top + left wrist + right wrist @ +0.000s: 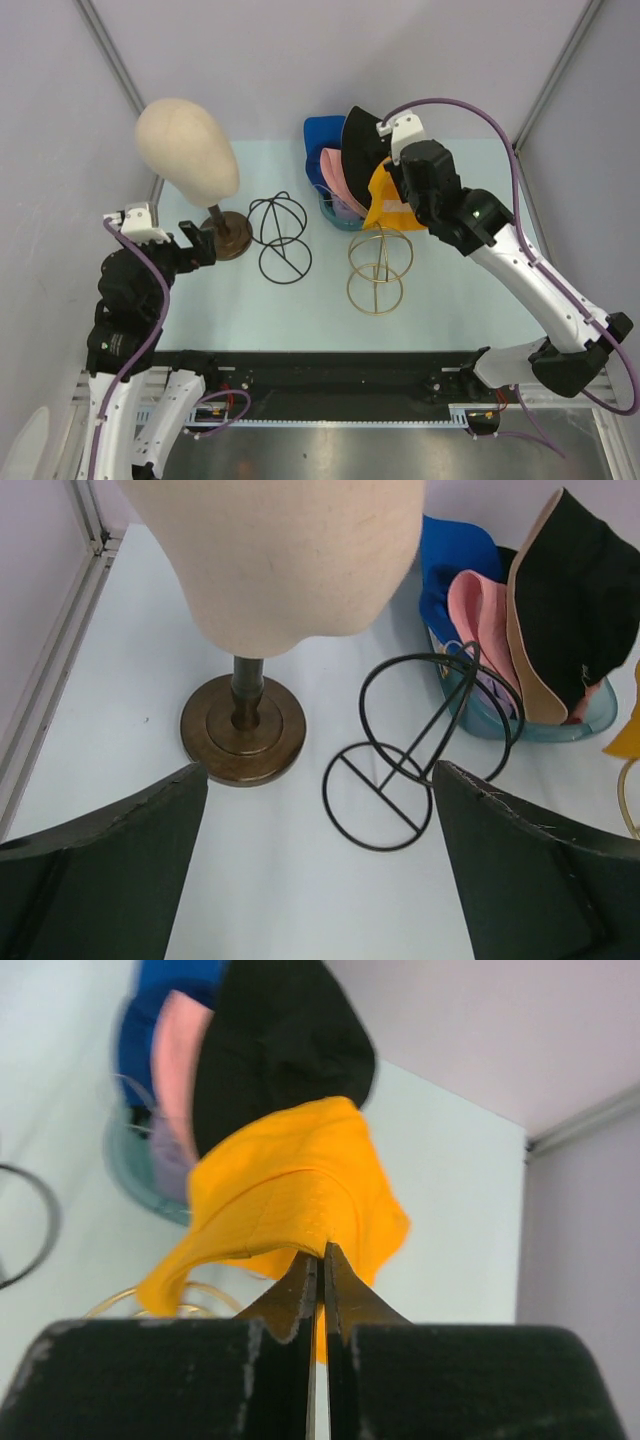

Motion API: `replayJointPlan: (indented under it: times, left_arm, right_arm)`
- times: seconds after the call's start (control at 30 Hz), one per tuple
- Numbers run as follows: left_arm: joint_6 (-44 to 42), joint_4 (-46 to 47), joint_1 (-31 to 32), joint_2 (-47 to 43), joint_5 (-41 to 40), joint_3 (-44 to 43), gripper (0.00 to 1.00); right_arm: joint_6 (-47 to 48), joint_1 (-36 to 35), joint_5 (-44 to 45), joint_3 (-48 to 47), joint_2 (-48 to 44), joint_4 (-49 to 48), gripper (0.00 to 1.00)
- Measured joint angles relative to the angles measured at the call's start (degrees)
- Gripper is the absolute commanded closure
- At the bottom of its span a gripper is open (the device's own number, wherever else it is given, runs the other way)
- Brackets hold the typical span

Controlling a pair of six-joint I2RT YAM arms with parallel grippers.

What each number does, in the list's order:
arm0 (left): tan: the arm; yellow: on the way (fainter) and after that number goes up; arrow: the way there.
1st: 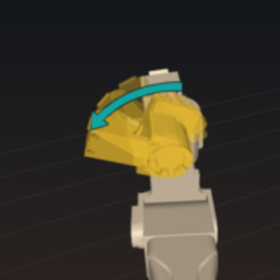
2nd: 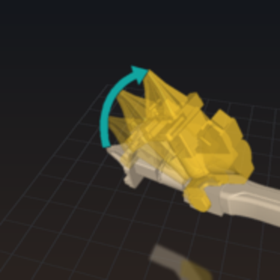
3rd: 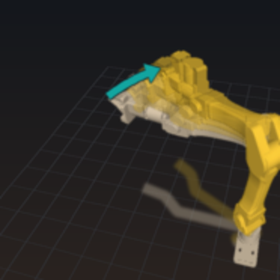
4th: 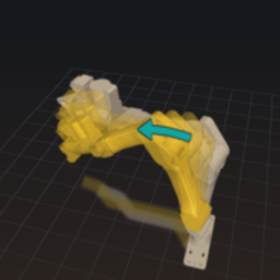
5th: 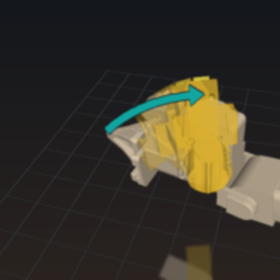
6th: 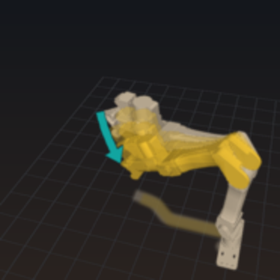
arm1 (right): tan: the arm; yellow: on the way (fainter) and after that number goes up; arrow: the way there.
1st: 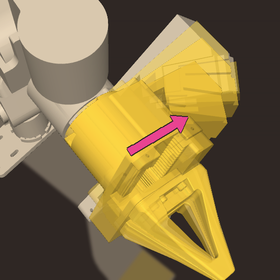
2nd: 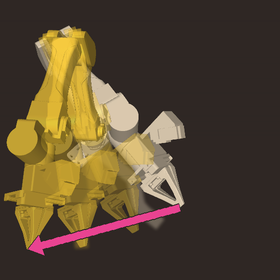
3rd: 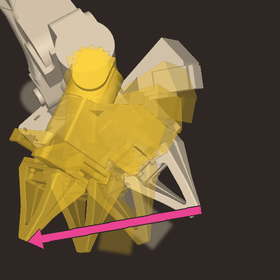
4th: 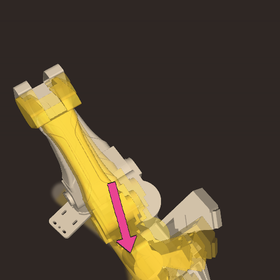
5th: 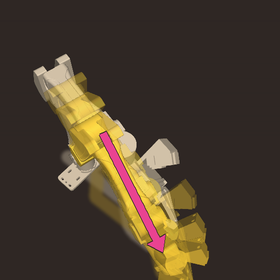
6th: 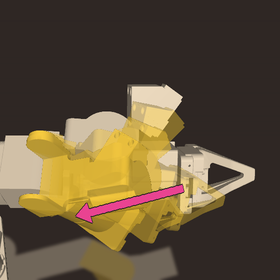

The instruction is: Stack the hats

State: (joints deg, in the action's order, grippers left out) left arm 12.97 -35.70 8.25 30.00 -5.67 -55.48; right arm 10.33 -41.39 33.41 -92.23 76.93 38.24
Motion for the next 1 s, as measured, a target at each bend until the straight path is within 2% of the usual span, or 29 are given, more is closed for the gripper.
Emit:
replayJointPlan:
  times: [0.2,0.33,0.7,0.87,1.0]
  left_arm:
    - [-0.98,-4.22,0.00,-1.99,5.18,0.72,0.00]
    - [-0.52,-5.66,0.00,-3.17,7.76,1.40,0.00]
    - [0.04,-8.63,0.00,-4.68,9.14,-0.81,0.00]
    - [0.07,-8.68,0.00,-5.01,9.49,-0.81,0.00]
    - [0.09,-9.09,0.00,-5.99,9.51,-0.81,0.00]
  right_arm:
    - [-7.04,-12.48,4.50,-9.27,3.43,10.25,1.00]
    - [-12.17,-21.00,8.17,-11.37,6.03,18.38,1.00]
    - [-29.29,-35.82,16.37,-7.08,3.45,35.19,1.00]
    - [-37.40,-38.73,18.34,-4.48,3.10,37.77,1.00]
    - [-41.57,-39.56,17.92,1.11,2.78,38.03,1.00]
